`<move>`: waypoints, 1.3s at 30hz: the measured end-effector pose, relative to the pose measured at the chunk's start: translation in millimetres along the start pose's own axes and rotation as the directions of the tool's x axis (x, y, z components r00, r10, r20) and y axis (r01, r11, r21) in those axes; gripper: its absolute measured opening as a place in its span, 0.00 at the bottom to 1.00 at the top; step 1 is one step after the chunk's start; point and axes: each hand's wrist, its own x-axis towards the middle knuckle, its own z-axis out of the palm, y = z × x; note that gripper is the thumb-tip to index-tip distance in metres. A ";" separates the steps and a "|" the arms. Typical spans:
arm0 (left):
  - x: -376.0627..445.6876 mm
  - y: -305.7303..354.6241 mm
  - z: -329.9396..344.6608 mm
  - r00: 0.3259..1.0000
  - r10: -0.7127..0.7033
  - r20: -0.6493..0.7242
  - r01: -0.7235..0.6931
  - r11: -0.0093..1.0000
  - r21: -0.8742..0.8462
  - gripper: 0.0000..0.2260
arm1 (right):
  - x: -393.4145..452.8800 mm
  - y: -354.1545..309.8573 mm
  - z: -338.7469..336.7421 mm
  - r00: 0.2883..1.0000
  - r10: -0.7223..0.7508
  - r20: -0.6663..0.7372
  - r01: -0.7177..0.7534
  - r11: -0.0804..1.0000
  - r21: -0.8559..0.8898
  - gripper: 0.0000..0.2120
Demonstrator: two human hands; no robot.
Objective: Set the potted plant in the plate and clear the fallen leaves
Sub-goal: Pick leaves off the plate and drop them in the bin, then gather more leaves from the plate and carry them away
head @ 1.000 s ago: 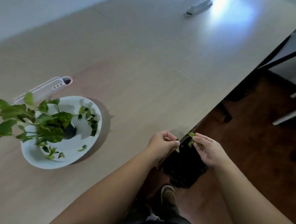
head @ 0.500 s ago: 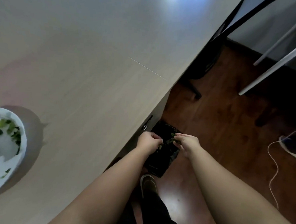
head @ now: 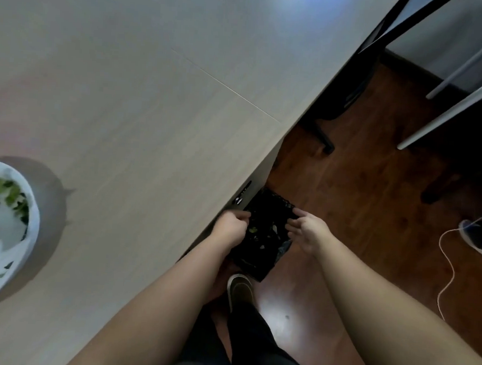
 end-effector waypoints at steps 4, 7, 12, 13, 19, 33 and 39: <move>-32.4 2.8 -17.3 0.996 0.077 0.039 -0.078 0.996 0.040 0.15 | -9.6 -5.4 4.9 0.999 -0.045 -0.025 0.043 0.996 -0.078 0.23; -55.4 2.8 -32.9 0.991 0.133 0.035 -0.132 0.991 -0.017 0.14 | -18.5 -7.7 15.4 0.994 -0.103 -0.028 0.099 0.986 -0.131 0.19; -99.4 -0.6 -80.4 0.981 0.178 -0.077 -0.188 0.973 -0.138 0.08 | -67.2 -18.1 65.2 0.950 -0.291 0.113 0.302 0.949 -0.096 0.13; -108.1 -4.1 -94.0 0.975 0.184 -0.122 -0.200 0.970 -0.138 0.08 | -79.3 -19.2 79.9 0.926 -0.339 0.166 0.358 0.928 -0.103 0.12; -142.8 -44.2 -184.0 0.874 0.136 -0.467 -0.203 0.974 -0.096 0.07 | -136.8 -13.7 174.4 0.695 -0.440 0.569 0.630 0.754 -0.187 0.09; -167.0 -183.3 -279.6 0.723 0.298 -0.624 0.068 0.868 0.492 0.19 | -200.3 24.1 378.1 0.405 -0.130 0.905 0.909 -0.047 -0.414 0.21; -184.1 -215.7 -302.0 0.753 0.360 -0.551 -0.021 0.850 0.527 0.24 | -188.0 31.3 407.7 0.348 0.047 0.936 0.719 -0.654 -0.235 0.26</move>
